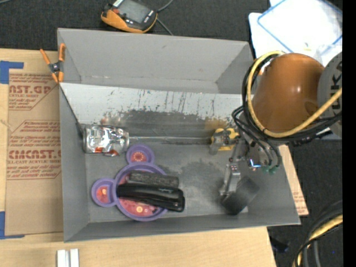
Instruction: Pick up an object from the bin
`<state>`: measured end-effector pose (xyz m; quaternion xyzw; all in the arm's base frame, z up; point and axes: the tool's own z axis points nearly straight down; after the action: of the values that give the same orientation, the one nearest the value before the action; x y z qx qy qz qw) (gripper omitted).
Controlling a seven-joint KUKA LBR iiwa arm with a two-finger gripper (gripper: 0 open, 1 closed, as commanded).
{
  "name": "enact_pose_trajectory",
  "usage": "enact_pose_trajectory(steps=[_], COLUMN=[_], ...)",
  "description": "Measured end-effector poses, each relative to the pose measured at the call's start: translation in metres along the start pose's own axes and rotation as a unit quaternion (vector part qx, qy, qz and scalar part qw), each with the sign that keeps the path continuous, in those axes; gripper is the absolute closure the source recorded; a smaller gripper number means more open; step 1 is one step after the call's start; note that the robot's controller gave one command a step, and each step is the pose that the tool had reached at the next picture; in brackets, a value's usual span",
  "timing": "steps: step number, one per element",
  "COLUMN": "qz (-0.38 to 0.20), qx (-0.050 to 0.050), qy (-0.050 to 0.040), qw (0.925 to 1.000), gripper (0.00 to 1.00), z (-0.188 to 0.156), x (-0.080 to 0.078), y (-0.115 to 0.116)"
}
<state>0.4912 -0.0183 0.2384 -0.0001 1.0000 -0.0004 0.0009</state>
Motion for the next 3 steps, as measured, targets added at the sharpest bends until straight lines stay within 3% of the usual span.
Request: enact_pose_trajectory(steps=[2, 3], qz=[0.011, -0.072], qx=[0.000, 0.000], qy=[-0.0002, -0.0012], qw=[0.9999, 0.9974], gripper=[0.00, 0.00], z=[0.000, 0.014], x=[-0.002, -0.013], y=[0.001, -0.034])
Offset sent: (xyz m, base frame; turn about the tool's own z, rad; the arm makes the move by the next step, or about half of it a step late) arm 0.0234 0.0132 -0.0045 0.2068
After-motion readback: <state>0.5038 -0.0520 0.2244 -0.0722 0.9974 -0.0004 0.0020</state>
